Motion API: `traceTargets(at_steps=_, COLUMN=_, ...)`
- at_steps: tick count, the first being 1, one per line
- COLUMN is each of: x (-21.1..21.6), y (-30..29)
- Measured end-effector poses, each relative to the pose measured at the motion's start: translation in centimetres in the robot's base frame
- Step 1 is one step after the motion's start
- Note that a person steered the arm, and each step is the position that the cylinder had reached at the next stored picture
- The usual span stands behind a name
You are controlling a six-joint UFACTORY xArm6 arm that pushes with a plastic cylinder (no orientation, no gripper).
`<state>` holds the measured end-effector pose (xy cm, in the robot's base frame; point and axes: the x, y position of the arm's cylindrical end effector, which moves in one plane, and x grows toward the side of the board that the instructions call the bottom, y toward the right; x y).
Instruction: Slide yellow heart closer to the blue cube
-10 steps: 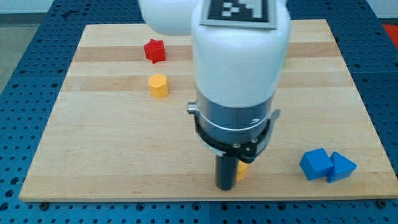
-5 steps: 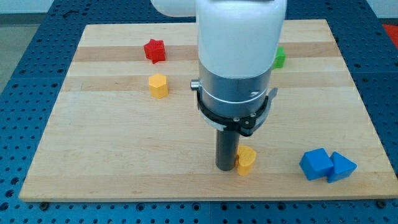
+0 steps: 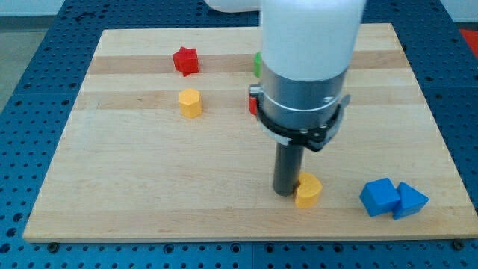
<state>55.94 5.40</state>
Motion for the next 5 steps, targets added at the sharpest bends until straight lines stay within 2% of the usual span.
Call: traceTargets(at_steps=5, x=1.0, y=5.0)
